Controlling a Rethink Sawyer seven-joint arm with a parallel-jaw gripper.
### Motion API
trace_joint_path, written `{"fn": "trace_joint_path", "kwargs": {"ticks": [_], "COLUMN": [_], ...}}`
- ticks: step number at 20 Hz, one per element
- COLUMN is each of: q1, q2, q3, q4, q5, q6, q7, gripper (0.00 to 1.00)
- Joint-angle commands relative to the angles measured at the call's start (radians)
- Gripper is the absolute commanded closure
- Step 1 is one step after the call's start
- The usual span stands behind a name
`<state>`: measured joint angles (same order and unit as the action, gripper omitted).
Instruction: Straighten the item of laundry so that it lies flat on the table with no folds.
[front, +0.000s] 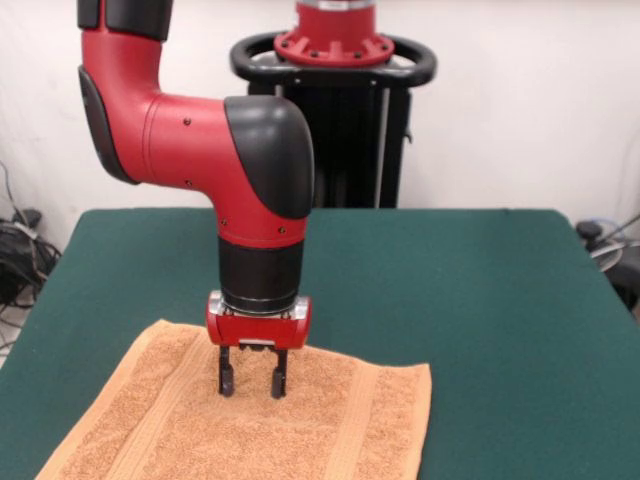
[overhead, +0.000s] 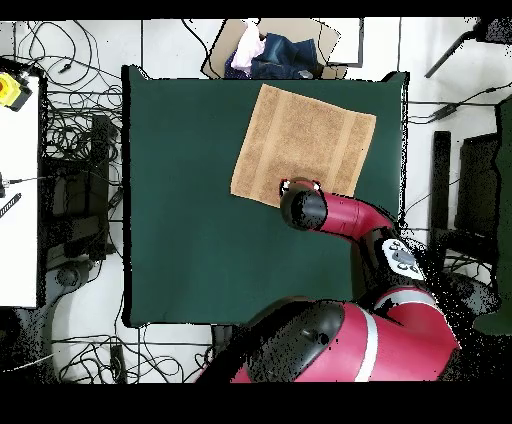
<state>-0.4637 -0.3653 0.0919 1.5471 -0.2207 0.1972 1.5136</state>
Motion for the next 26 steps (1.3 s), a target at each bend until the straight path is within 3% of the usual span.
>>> {"fn": "trace_joint_path", "kwargs": {"ticks": [1, 6, 16, 26], "q1": [0.037, 0.05, 0.14, 0.195], "q2": [0.115, 0.093, -0.036, -0.129], "q3": [-0.03, -0.035, -0.077, -0.116], "q4": [-0.105, -0.077, 0.069, 0.162], "q5": [0.049, 0.06, 0.137, 0.212], "q6": [0.003, 0.015, 0.037, 0.061], "q7": [0.184, 0.195, 0.282, 0.289], "gripper": [0.0, 0.0, 0.0, 0.0]}}
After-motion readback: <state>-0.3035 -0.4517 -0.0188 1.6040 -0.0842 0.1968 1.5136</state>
